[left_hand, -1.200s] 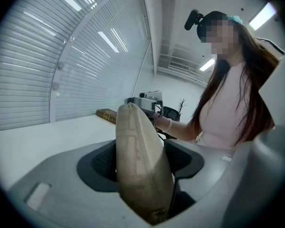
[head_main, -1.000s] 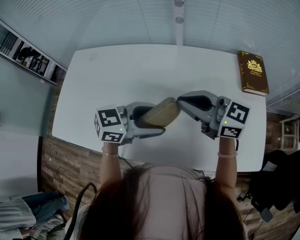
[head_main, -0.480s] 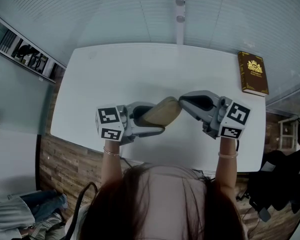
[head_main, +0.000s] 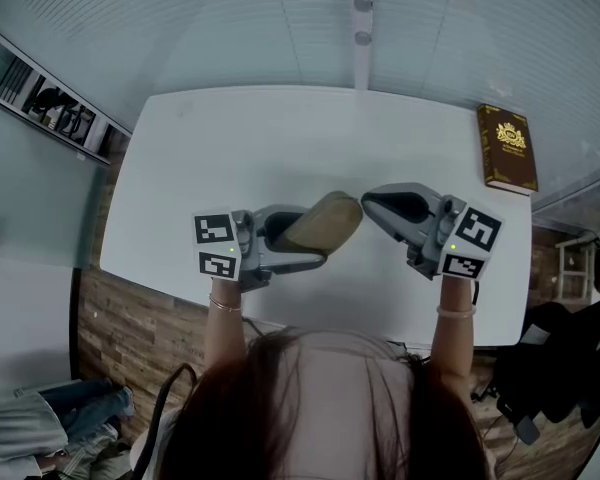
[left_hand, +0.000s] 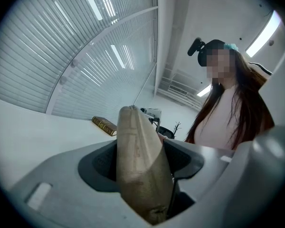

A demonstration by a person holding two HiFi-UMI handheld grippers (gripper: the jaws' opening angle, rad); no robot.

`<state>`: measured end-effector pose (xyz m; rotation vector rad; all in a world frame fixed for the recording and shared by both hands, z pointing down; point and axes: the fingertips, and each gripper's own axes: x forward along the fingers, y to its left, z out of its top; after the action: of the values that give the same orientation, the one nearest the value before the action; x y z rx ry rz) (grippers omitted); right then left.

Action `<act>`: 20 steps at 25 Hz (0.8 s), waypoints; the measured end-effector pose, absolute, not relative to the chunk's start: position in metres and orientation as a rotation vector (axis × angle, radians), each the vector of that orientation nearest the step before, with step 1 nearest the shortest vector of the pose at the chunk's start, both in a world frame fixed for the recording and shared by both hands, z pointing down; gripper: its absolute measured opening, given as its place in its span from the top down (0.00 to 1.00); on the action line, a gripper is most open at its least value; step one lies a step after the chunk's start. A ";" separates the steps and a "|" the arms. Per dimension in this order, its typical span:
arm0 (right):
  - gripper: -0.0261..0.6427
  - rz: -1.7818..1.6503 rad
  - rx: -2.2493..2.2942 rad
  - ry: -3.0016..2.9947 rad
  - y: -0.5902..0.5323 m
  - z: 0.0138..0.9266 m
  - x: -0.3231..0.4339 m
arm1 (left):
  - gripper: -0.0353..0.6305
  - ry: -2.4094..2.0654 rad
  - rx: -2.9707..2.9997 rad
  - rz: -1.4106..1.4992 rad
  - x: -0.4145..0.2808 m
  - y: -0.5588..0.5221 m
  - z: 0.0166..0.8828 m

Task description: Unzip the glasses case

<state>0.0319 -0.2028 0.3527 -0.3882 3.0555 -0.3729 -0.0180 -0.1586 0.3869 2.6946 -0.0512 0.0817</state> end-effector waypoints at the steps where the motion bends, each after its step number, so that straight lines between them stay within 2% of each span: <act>1: 0.95 -0.375 -0.387 3.054 -0.203 0.353 0.032 | 0.52 -0.049 2.693 0.063 -0.019 -0.159 0.385; 20: 0.95 -0.445 -0.433 2.995 -0.209 0.360 0.037 | 0.51 -0.043 2.627 -0.157 -0.024 -0.172 0.376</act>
<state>0.0368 -0.2091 0.3597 -0.4334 2.9955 -0.4453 -0.0238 -0.1724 0.3763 2.6269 -0.0434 -0.1569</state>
